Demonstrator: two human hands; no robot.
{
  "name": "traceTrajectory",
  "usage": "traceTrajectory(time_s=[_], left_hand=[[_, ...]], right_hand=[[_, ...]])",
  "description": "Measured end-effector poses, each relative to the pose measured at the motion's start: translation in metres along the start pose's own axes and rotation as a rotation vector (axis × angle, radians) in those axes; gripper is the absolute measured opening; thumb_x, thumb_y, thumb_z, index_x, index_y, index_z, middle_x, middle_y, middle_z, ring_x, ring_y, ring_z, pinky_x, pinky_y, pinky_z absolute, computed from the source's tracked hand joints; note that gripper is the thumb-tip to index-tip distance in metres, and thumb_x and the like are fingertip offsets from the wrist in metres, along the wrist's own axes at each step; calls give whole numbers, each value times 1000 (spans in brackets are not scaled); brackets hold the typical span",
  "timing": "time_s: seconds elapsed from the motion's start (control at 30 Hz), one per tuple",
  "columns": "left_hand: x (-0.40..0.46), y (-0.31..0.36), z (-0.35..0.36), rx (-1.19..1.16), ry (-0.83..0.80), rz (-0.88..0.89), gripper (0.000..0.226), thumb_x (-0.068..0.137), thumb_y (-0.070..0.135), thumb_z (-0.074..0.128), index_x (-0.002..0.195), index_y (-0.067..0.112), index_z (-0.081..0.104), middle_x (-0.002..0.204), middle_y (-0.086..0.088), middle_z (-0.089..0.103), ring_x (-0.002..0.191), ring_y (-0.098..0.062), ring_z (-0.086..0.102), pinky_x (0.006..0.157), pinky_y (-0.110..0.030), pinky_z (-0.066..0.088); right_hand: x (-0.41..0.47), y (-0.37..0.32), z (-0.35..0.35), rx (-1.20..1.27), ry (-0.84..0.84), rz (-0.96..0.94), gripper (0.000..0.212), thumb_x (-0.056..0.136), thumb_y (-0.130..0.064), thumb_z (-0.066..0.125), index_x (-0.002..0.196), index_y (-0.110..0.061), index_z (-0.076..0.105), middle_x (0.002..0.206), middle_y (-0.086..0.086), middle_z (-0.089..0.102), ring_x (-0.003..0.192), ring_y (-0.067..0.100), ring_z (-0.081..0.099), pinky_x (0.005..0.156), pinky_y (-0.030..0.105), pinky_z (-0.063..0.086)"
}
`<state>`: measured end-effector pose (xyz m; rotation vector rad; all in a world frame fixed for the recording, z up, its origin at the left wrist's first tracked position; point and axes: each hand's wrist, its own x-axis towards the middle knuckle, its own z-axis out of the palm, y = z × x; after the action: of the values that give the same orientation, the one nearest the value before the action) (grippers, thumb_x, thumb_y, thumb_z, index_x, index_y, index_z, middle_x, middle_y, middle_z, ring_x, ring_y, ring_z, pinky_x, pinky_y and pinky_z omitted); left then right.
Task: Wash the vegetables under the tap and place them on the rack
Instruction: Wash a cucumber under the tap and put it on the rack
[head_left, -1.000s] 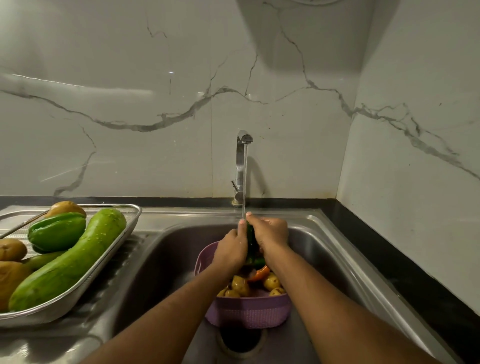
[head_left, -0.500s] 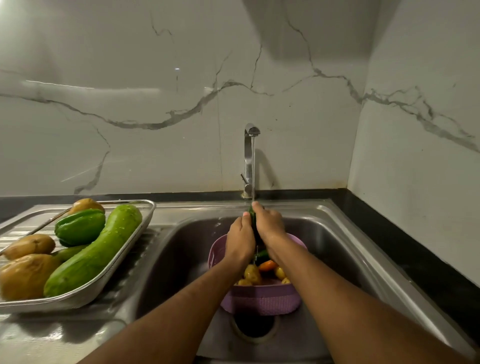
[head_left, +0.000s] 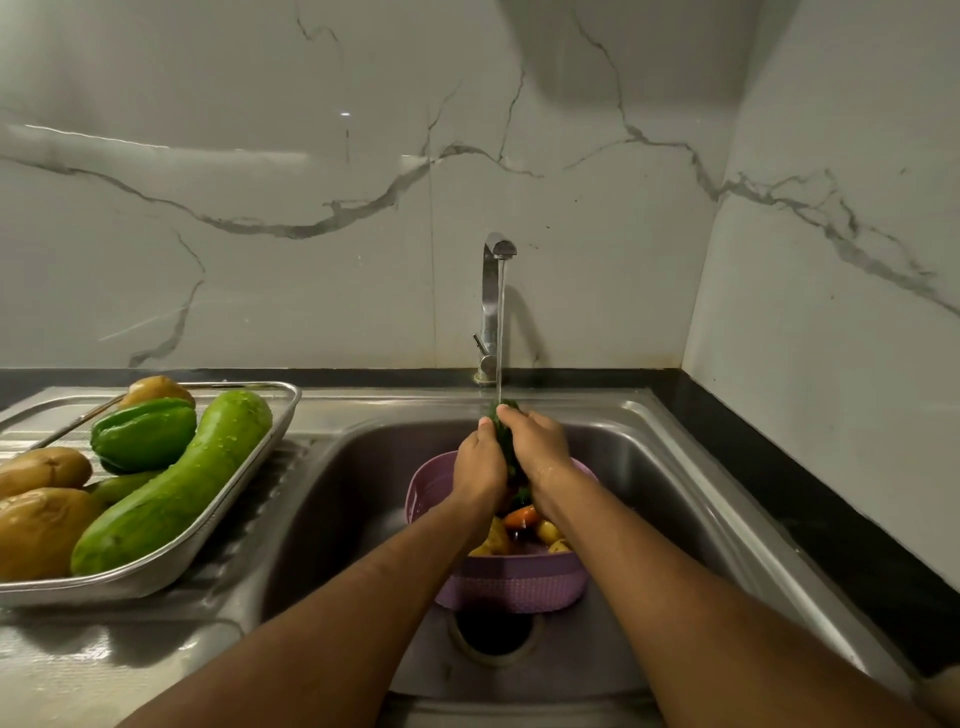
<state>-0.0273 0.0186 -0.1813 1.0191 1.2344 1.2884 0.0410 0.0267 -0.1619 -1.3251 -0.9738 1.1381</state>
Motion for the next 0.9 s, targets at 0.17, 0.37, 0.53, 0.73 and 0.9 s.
traceTrajectory(time_s=[0.17,0.37,0.53,0.73,0.9], left_hand=[[-15,15,-7,-33,-34,-62,48,110,48,28,133,18,58,122,-12,67,111,-25,66,97,-46,57],[-28,33,-7,-68,-39,-13,32,112,36,37,137,17,43,123,-9,60,110,-23,64,93,-44,59],[-26,42,-4,-141,11,-90,32,112,32,32,131,18,54,117,-10,65,103,-22,66,94,-44,57],[-17,23,-14,-99,-5,-154,35,111,37,36,128,24,63,120,-10,69,113,-24,67,103,-49,54],[-10,16,-5,132,-109,42,33,112,37,35,135,22,52,116,7,65,110,-6,63,99,-32,54]], right_hand=[[-6,4,5,-11,-20,-11,26,100,-48,59,112,-28,72,102,4,75,102,24,71,89,42,58],[-26,-14,1,105,-87,34,28,108,-30,46,129,-30,64,122,5,67,114,23,63,106,47,50],[-20,-12,7,168,-74,41,40,104,-25,51,141,-37,57,135,5,64,124,27,61,106,53,52],[-6,15,8,109,-57,37,38,91,-40,61,127,-50,61,128,-2,65,120,23,63,100,46,56],[7,16,-11,57,17,-43,22,103,-37,58,123,-31,64,114,-5,71,107,15,68,88,34,58]])
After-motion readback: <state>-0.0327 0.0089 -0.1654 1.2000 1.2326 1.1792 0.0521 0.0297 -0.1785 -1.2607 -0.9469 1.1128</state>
